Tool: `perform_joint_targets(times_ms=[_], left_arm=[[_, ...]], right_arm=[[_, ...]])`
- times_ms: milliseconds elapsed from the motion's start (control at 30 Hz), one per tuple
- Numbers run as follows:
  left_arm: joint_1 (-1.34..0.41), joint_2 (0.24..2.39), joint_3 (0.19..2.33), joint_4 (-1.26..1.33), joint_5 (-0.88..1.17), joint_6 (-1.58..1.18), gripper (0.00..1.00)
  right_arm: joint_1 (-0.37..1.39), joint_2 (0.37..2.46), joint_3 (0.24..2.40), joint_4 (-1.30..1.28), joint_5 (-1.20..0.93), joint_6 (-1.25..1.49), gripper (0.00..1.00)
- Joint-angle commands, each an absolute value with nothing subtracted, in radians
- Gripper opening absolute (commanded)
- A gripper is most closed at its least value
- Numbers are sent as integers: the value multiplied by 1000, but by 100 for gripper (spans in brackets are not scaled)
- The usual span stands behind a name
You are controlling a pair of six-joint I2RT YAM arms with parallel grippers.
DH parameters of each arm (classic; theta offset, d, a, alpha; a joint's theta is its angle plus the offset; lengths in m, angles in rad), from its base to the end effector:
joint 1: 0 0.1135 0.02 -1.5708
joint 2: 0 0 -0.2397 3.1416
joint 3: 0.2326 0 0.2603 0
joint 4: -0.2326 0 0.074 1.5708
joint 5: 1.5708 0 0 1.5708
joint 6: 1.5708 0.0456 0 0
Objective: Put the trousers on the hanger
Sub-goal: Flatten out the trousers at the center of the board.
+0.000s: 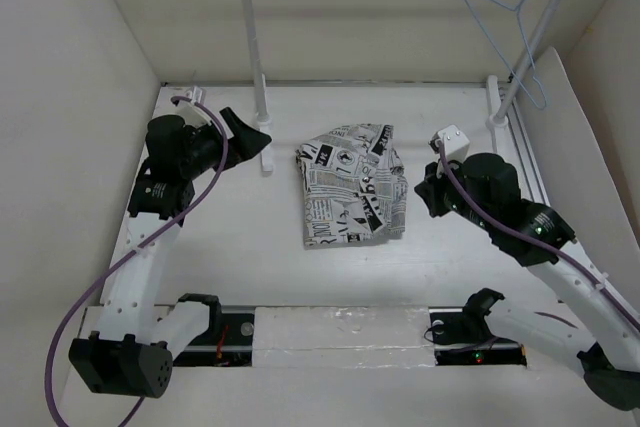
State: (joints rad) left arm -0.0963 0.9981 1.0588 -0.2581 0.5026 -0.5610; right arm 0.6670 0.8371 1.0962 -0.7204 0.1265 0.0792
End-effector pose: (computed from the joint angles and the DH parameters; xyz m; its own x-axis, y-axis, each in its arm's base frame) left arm 0.2478 -0.0460 0.3679 -0.4603 -0.4239 -0.7800 0.3656 0.7101 -0.6017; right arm 0.1573 0.1166 0.3613 -0.3902 -0.2073 -0.8971 -0.4956 0.8684 0.0149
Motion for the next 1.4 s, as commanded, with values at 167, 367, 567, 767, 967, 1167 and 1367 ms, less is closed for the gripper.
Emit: perform_joint_targets(times_ms=[167, 367, 567, 767, 967, 1167, 1367], left_arm=[[-89, 965, 1022, -279, 460, -518, 62], [-254, 1072, 1152, -209, 365, -558, 49], [-564, 1284, 1336, -387, -62, -534, 53], [-489, 1100, 904, -169, 105, -776, 42], [-489, 997, 596, -105, 179, -902, 45], [-526, 1072, 508, 36, 246, -956, 66], [-541, 1198, 482, 152, 265, -971, 72]], right_arm=[[661, 831, 1052, -687, 62, 97, 22], [661, 841, 1008, -655, 12, 104, 57], [661, 854, 963, -644, 8, 100, 0], [661, 871, 873, -585, -21, 107, 21], [661, 1052, 884, -539, -63, 63, 70], [661, 1195, 859, -442, -22, 49, 70], [641, 1310, 824, -361, -61, 77, 68]])
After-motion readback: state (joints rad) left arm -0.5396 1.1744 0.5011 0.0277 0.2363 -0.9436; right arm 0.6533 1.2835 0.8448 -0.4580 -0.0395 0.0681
